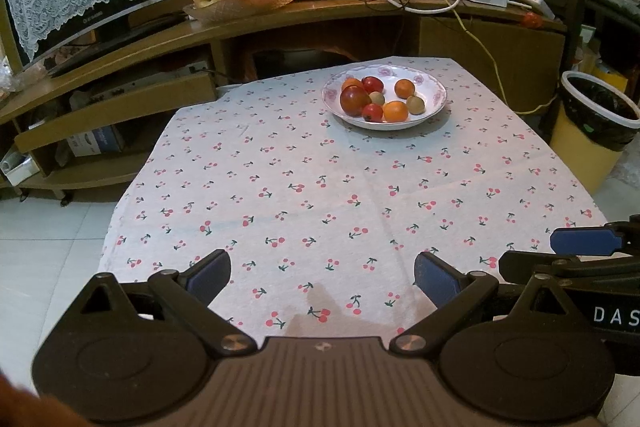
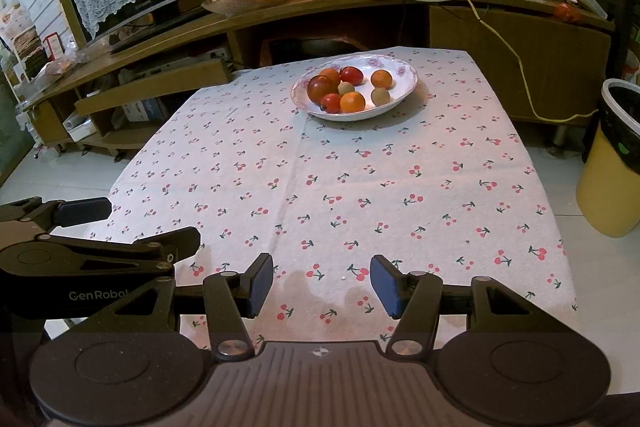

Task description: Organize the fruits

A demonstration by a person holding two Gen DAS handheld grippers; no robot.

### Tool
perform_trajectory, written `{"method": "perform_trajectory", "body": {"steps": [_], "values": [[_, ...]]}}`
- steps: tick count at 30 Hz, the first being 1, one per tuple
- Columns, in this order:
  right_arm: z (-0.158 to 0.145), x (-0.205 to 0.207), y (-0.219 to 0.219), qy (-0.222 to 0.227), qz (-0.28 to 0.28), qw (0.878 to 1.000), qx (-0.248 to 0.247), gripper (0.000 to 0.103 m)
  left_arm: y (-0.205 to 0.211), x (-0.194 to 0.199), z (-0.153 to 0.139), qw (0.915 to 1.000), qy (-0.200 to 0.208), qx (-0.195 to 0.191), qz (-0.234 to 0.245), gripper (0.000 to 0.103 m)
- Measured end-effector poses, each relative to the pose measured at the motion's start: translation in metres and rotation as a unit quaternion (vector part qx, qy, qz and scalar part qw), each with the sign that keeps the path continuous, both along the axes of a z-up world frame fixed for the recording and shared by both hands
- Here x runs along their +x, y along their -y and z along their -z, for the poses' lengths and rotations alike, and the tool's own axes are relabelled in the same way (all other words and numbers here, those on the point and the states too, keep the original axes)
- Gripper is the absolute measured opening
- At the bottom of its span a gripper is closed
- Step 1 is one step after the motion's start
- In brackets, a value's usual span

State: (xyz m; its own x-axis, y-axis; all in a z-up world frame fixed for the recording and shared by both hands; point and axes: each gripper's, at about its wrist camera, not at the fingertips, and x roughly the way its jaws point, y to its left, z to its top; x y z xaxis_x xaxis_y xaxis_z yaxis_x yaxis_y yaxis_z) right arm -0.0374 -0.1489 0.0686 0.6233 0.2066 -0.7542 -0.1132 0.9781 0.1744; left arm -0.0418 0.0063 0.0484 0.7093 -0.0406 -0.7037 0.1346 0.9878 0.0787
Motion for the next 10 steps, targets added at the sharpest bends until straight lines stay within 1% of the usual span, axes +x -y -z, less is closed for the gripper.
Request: {"method": "perform_trajectory", "body": {"steps": [10], "values": [[0.0008, -0.0014, -0.0023, 0.001, 0.000, 1.000, 0.000, 0.056, 0.0019, -0.0026, -0.0010, 0.9999, 0.009, 0.007, -0.002, 0.103]]}}
